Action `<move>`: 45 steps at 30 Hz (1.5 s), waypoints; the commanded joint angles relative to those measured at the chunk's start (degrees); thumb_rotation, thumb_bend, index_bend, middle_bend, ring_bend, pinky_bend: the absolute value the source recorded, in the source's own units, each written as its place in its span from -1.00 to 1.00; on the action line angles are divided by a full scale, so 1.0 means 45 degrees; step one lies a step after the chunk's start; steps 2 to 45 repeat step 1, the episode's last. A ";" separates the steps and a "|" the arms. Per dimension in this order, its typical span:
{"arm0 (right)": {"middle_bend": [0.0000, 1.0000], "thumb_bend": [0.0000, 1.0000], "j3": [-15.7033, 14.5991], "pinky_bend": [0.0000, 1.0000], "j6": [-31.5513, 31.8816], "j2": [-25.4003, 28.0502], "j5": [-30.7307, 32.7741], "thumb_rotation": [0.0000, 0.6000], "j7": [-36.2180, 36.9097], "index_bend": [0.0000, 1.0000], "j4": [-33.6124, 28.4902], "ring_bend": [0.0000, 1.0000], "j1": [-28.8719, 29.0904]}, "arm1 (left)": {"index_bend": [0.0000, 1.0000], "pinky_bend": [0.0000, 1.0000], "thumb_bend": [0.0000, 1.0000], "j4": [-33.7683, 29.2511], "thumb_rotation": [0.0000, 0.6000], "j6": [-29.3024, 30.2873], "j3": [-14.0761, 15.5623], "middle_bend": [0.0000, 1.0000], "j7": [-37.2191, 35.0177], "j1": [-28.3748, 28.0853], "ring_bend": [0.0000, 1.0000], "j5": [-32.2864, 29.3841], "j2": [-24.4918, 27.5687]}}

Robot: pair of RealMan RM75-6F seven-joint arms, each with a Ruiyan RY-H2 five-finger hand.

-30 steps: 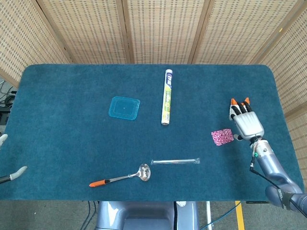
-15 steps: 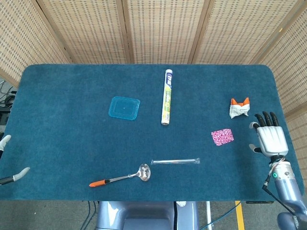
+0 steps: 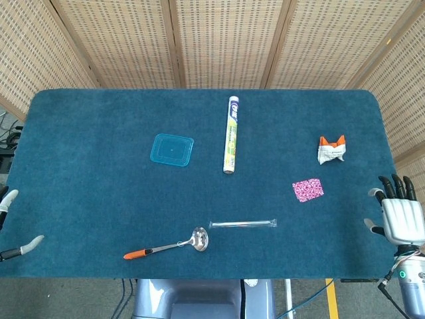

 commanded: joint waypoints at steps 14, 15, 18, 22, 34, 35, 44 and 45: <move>-0.68 -0.58 0.0071 -1.00 0.0013 0.0027 -0.0039 1.00 0.0061 -0.31 -0.0011 -1.00 -0.0080 | -0.95 -1.00 -1.00 -0.0048 -0.32 -0.0039 0.0035 -1.00 0.0034 0.0016 -1.00 -0.0015 0.0028; -0.68 -0.58 0.0071 -1.00 0.0013 0.0027 -0.0039 1.00 0.0061 -0.31 -0.0011 -1.00 -0.0080 | -0.95 -1.00 -1.00 -0.0048 -0.32 -0.0039 0.0035 -1.00 0.0034 0.0016 -1.00 -0.0015 0.0028; -0.68 -0.58 0.0071 -1.00 0.0013 0.0027 -0.0039 1.00 0.0061 -0.31 -0.0011 -1.00 -0.0080 | -0.95 -1.00 -1.00 -0.0048 -0.32 -0.0039 0.0035 -1.00 0.0034 0.0016 -1.00 -0.0015 0.0028; -0.68 -0.58 0.0071 -1.00 0.0013 0.0027 -0.0039 1.00 0.0061 -0.31 -0.0011 -1.00 -0.0080 | -0.95 -1.00 -1.00 -0.0048 -0.32 -0.0039 0.0035 -1.00 0.0034 0.0016 -1.00 -0.0015 0.0028; -0.68 -0.58 0.0071 -1.00 0.0013 0.0027 -0.0039 1.00 0.0061 -0.31 -0.0011 -1.00 -0.0080 | -0.95 -1.00 -1.00 -0.0048 -0.32 -0.0039 0.0035 -1.00 0.0034 0.0016 -1.00 -0.0015 0.0028; -0.68 -0.58 0.0071 -1.00 0.0013 0.0027 -0.0039 1.00 0.0061 -0.31 -0.0011 -1.00 -0.0080 | -0.95 -1.00 -1.00 -0.0048 -0.32 -0.0039 0.0035 -1.00 0.0034 0.0016 -1.00 -0.0015 0.0028; -0.68 -0.58 0.0071 -1.00 0.0013 0.0027 -0.0039 1.00 0.0061 -0.31 -0.0011 -1.00 -0.0080 | -0.95 -1.00 -1.00 -0.0048 -0.32 -0.0039 0.0035 -1.00 0.0034 0.0016 -1.00 -0.0015 0.0028; -0.68 -0.58 0.0071 -1.00 0.0013 0.0027 -0.0039 1.00 0.0061 -0.31 -0.0011 -1.00 -0.0080 | -0.95 -1.00 -1.00 -0.0048 -0.32 -0.0039 0.0035 -1.00 0.0034 0.0016 -1.00 -0.0015 0.0028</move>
